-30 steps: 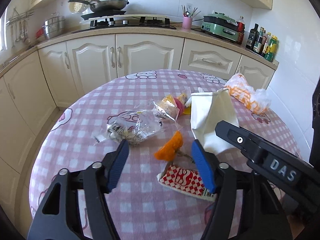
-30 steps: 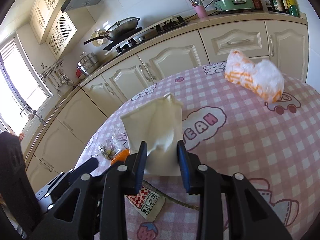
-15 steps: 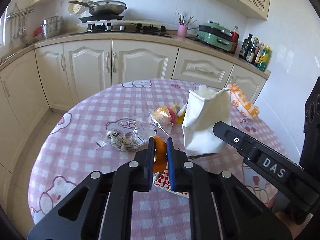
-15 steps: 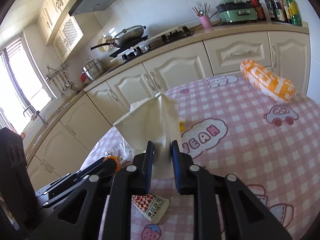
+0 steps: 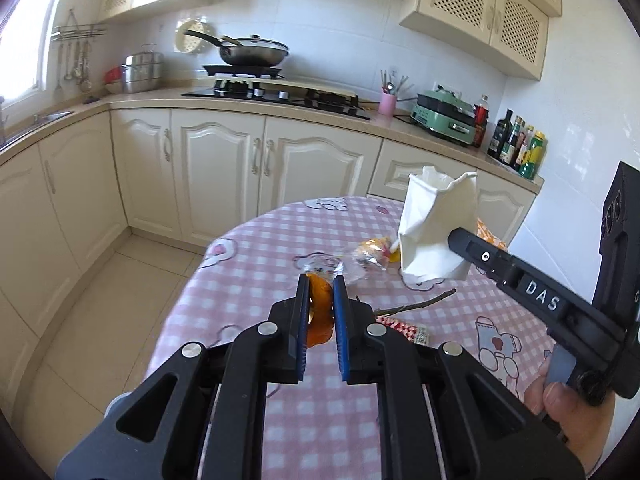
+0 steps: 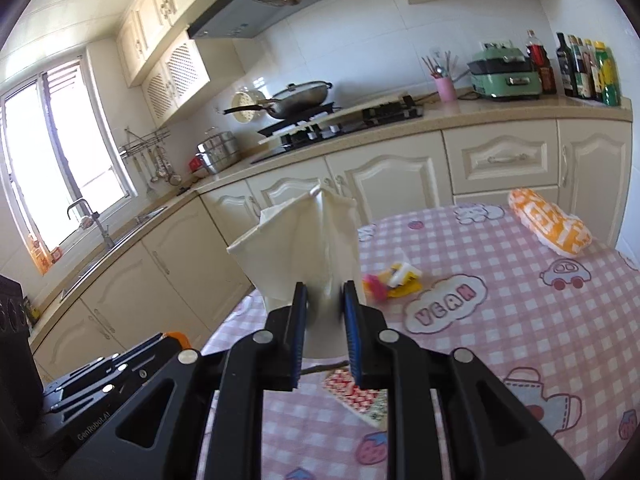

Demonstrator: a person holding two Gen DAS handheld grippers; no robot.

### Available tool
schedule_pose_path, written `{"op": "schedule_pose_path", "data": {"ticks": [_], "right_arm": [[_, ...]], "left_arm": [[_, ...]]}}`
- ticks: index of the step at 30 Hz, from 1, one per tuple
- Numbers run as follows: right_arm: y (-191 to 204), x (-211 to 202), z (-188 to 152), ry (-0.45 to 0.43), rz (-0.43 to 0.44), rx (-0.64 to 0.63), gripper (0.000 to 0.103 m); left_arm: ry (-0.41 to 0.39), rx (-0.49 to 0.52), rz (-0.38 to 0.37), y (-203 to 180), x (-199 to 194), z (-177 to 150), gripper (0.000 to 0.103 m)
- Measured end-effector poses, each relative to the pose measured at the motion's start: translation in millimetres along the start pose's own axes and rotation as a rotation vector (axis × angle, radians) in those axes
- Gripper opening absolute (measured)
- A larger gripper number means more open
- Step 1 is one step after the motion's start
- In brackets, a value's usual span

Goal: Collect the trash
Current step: 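Carry the white paper bag and orange peel to the blue bin and release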

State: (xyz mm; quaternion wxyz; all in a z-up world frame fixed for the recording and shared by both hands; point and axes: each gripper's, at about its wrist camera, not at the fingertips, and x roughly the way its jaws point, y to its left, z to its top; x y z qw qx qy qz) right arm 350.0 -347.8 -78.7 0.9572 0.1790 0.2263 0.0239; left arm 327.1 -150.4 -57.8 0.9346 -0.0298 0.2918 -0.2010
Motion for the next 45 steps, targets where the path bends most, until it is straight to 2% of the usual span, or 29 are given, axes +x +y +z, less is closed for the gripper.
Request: {"op": "schedule_pose_path", "data": {"ticks": [6,12,19,26,34,36,39,45], "right_arm": [[63,-2,-5,0.004,0.084,-0.064,0.018],[146,16,-29,0.066,0.205,-0.150,0.018],[246,56,-78,0.190,0.319,-0.270,0.018],[312,104,-136,0.321,0.369,-0.347,0.018],[340,155,-181,0.416,0.401,-0.340,0.021],[343,167,-189,0.431,0.400,-0.333,0.028],[341,180,-196,0.455,0.389,-0.331,0.029],[331,185,-197,0.443,0.356,-0.341,0.031]], "left_arm": [[-0.032,-0.059,0.065,52,-42,-12,0.010],[-0.045,-0.145,0.161,119,-80,-30,0.010],[-0.022,-0.246,0.266,197,-105,-59,0.010],[0.042,-0.327,0.324,251,-96,-88,0.010],[0.095,-0.388,0.366,296,-74,-111,0.010],[0.102,-0.393,0.372,300,-71,-117,0.010],[0.116,-0.406,0.374,310,-61,-121,0.010],[0.136,-0.419,0.367,316,-49,-128,0.010]]}}
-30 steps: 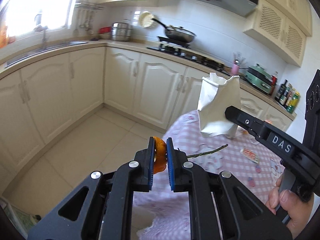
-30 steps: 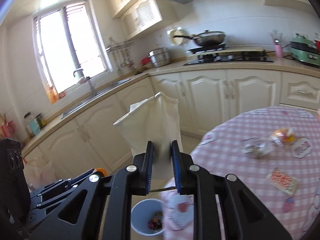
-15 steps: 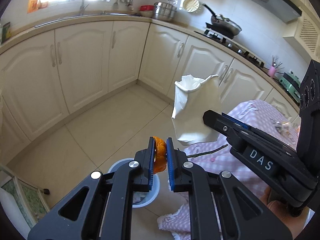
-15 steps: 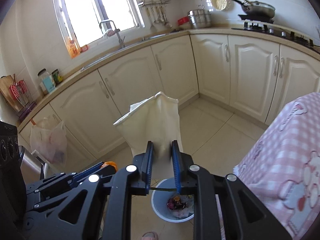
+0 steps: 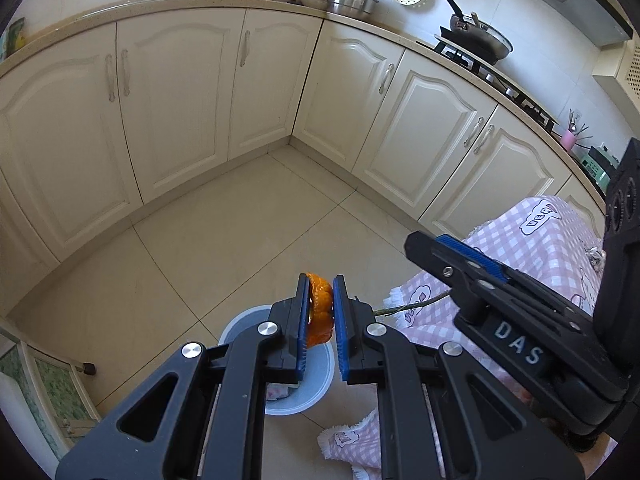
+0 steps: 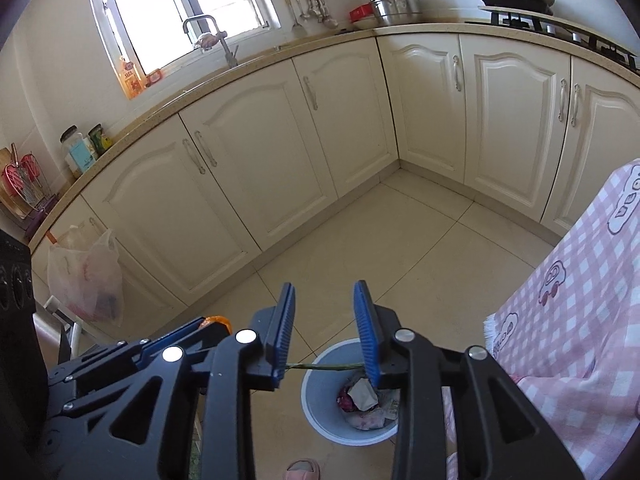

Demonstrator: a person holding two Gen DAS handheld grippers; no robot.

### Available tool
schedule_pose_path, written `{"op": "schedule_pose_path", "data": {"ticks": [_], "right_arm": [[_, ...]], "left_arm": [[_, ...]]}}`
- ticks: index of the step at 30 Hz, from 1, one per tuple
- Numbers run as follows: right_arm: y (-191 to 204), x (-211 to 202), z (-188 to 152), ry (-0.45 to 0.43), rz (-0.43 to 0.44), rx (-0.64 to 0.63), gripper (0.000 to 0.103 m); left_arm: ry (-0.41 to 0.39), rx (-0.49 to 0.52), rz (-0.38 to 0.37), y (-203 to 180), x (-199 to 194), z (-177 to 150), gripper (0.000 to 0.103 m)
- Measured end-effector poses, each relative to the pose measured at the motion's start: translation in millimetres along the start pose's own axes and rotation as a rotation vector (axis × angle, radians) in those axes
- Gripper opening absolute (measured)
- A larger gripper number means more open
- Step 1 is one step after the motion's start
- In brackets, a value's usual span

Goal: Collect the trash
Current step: 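Carry the white paper bag and orange peel to the blue bin and release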

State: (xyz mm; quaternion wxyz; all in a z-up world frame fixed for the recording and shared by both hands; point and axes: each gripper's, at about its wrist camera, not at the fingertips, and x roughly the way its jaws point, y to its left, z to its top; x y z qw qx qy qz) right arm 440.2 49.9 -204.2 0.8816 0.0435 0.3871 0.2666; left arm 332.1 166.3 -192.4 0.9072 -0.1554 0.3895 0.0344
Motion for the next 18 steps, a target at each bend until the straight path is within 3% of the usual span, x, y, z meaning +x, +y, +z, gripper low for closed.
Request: {"op": "schedule_pose_path", "data": {"ticks": [8,12,14,16,18], "right_arm": [[-15,-22,5,-0.081,-0.048,0.018,0.034],[-18,-34,10,-0.120,-0.060,0.027,0.036],[-20,-38,13,-0.128,-0.057,0.031,0.036],[-21,-41,14,-0.132,-0.058,0.032,0.036],[-22,-47,14,-0.138,-0.057,0.035,0.036]], "left_arm": [[0.006,0.009,0.053,-5,8,5,0.011],[-0.032,-0.017,0.065,-7,2,12,0.013],[-0.038,-0.030,0.066,-8,0,15,0.035],[-0.059,-0.030,0.076,-11,-6,16,0.050],[-0.066,-0.026,0.075,-15,-10,17,0.050]]}}
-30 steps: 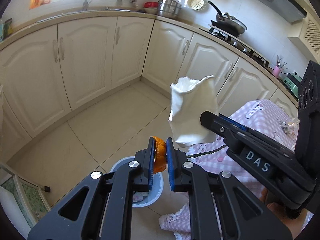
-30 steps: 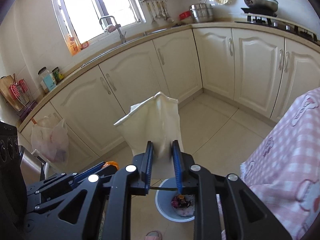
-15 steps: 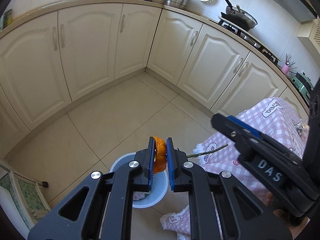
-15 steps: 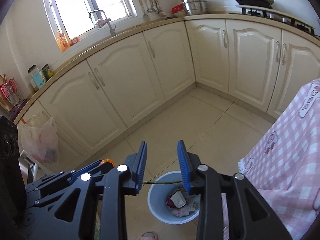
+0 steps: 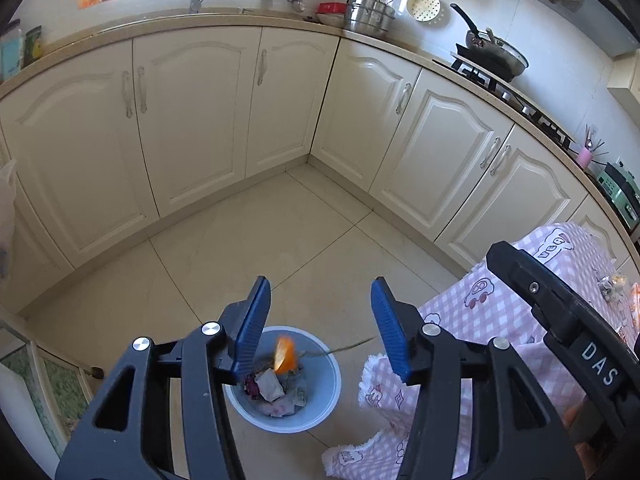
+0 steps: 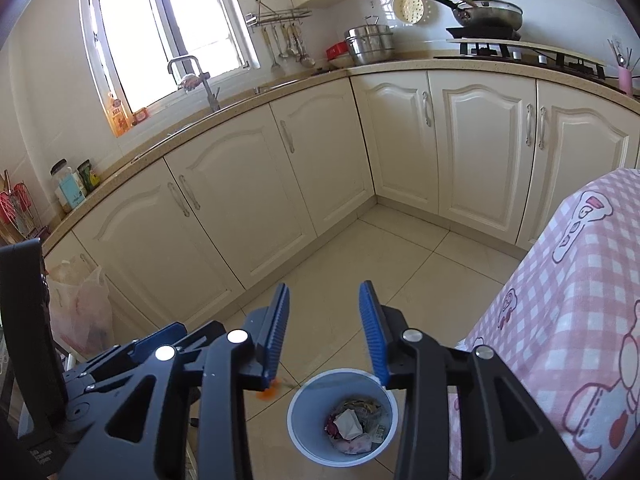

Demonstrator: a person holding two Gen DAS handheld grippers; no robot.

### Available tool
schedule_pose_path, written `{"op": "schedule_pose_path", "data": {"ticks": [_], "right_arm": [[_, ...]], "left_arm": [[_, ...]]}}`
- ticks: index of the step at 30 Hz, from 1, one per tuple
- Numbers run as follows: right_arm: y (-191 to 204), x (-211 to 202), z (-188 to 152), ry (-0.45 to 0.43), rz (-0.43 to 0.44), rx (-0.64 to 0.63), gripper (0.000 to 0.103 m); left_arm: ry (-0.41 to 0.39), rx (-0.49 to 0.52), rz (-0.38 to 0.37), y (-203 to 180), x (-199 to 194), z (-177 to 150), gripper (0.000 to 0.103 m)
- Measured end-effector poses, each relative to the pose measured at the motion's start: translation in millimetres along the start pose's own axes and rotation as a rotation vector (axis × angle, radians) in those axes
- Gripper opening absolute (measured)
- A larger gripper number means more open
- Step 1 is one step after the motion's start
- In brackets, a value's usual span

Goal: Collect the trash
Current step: 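Carry the white paper bag and orange peel to the blue bin and release, then move both tools back over the table toward the red-white packet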

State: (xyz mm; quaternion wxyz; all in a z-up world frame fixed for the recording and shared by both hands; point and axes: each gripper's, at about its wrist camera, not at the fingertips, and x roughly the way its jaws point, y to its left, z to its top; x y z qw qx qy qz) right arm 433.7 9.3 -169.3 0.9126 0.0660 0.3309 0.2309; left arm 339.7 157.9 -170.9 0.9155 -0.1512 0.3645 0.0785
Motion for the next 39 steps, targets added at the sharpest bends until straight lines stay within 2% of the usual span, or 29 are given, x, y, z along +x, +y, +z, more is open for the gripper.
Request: {"op": "schedule_pose_path", "data": {"ticks": [12,21,30,34,39], "right_arm": [[-14,-59,7,-0.066,-0.025,0.015,0.037],[-60,-138,9,-0.168,-0.099,0.062,0.041],[-169,-243,-4,-0.275,-0.266,0.189,0.045],[-222,-281,-16,-0.299,-0.357,0.252,0.046],[-285,-317,-40,-0.301,-0.446,0.349,0.048]], "left_arm": [[-0.062,0.055,-0.058,-41,-49,4,0.050],[-0.102,0.160,-0.164,-115,-91,-6,0.052],[-0.074,0.320,-0.316,-232,-107,-36,0.058],[-0.037,0.393,-0.373,-293,-105,-57,0.064],[-0.001,0.469,-0.407,-353,-100,-82,0.072]]}}
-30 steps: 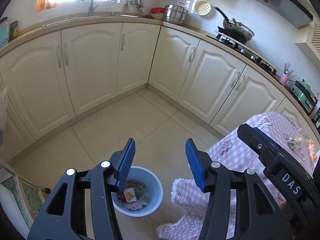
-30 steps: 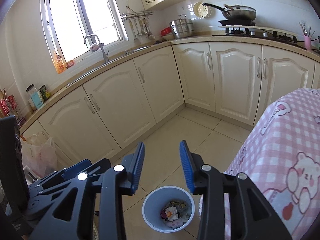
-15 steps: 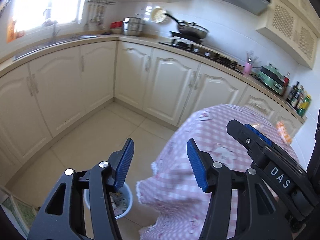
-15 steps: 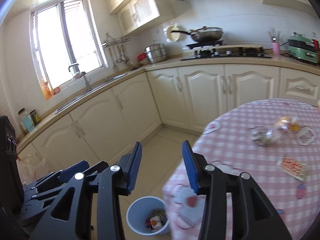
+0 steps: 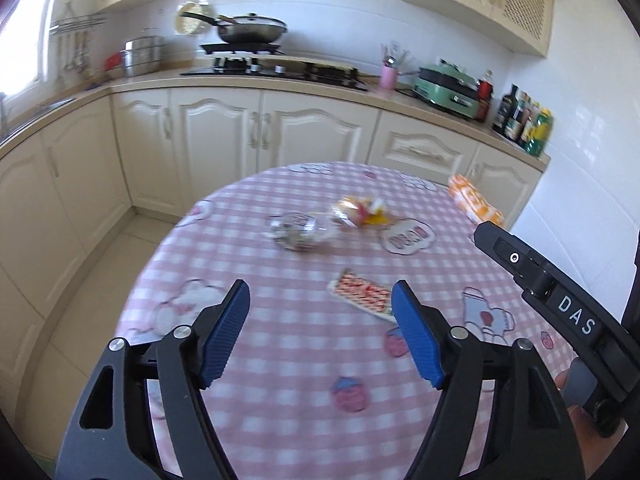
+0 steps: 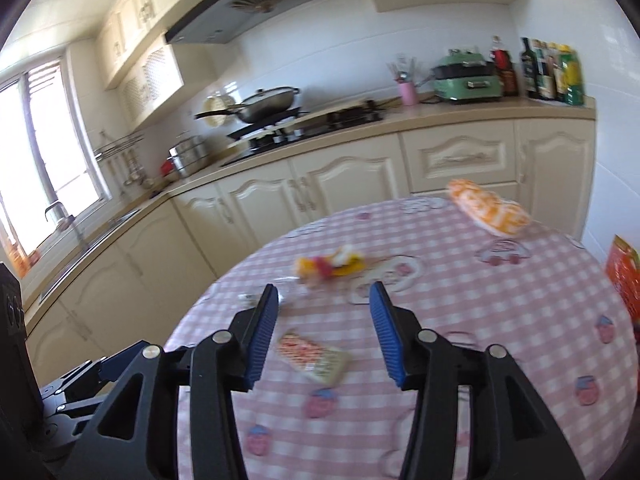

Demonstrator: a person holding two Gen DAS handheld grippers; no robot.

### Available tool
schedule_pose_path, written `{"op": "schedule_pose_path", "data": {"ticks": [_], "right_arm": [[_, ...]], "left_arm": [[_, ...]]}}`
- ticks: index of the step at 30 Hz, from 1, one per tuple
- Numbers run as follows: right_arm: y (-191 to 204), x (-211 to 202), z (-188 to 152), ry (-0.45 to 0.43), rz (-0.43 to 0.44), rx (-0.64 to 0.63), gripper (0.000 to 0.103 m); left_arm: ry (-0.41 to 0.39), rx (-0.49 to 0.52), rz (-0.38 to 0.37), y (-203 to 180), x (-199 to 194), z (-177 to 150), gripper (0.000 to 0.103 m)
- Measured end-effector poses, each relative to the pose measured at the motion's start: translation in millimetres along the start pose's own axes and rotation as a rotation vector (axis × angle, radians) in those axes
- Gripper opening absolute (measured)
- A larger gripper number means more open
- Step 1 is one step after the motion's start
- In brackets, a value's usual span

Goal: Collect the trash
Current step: 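Move both tools back over the table toward the red-white packet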

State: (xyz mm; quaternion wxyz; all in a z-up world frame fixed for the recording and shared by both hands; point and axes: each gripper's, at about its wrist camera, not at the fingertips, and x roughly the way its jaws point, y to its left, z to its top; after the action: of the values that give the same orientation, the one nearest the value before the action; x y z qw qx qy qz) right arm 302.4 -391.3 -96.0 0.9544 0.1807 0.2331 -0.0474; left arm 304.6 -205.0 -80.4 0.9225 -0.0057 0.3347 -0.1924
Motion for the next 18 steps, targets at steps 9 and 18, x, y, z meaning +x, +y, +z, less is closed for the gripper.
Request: {"op": "schedule_pose_path", "data": {"ticks": [9,18], "right_arm": [[-63,19,3,0.051,-0.042,0.050,0.048],[-79,47,12,0.096,-0.042,0.050,0.048]], "left_arm": [[0.134,-0.007,0.030,-47,63,-2,0.075],[0.220,-0.083,0.097,-43,107,-5,0.059]]}}
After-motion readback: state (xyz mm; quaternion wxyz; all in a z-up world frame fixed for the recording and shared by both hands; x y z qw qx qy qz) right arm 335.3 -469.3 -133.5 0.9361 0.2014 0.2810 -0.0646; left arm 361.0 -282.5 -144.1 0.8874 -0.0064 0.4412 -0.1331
